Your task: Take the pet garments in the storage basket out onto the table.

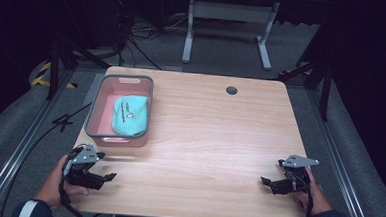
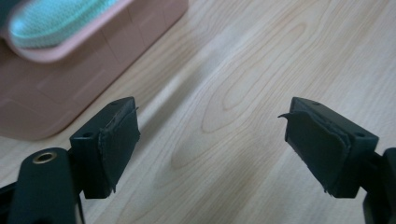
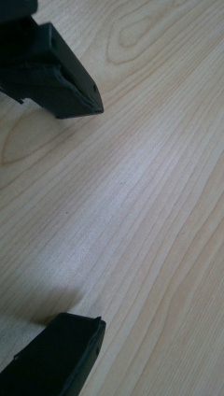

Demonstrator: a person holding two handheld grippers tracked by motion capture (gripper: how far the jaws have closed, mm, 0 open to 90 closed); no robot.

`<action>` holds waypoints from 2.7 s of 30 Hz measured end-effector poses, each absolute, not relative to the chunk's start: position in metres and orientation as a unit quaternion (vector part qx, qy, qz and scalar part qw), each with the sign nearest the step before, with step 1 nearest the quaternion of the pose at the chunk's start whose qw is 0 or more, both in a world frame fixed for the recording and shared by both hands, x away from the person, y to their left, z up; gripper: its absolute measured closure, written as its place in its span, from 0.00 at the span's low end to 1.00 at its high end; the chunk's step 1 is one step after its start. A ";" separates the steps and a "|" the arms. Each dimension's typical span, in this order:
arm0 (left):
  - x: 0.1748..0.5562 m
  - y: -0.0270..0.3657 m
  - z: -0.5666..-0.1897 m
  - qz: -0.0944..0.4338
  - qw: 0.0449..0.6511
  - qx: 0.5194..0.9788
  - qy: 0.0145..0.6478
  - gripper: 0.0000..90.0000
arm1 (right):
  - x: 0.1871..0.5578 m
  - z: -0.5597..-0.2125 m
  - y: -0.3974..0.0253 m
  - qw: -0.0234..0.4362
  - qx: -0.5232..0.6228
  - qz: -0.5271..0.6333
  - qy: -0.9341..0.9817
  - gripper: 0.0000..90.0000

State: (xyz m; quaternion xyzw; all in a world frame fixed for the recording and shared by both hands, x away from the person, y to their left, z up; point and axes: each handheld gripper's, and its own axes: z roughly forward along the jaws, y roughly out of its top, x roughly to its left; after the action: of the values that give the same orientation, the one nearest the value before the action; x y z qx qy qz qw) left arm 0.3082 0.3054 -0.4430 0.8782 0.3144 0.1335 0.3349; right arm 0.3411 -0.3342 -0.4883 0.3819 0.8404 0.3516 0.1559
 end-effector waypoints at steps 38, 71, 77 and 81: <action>0.442 0.261 -0.365 0.145 0.267 0.876 0.375 0.20 | 0.341 -0.488 -0.334 0.156 0.382 0.352 0.840 0.01; 0.531 0.242 -0.440 0.030 0.094 0.871 0.481 0.13 | 0.341 -0.488 -0.334 0.156 0.382 0.352 0.840 0.01; 0.528 0.236 -0.433 0.020 0.100 0.891 0.443 0.50 | 0.341 -0.488 -0.334 0.156 0.382 0.351 0.840 0.01; 0.525 0.237 -0.431 0.017 0.111 0.891 0.441 0.72 | 0.341 -0.488 -0.334 0.156 0.382 0.351 0.840 0.01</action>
State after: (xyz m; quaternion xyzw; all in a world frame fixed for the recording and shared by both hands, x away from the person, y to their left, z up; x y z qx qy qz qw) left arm 0.5247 0.2373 -0.4313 0.8906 0.4406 0.0174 0.1111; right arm 0.3411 -0.3342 -0.4883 0.3817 0.8405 0.3515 0.1559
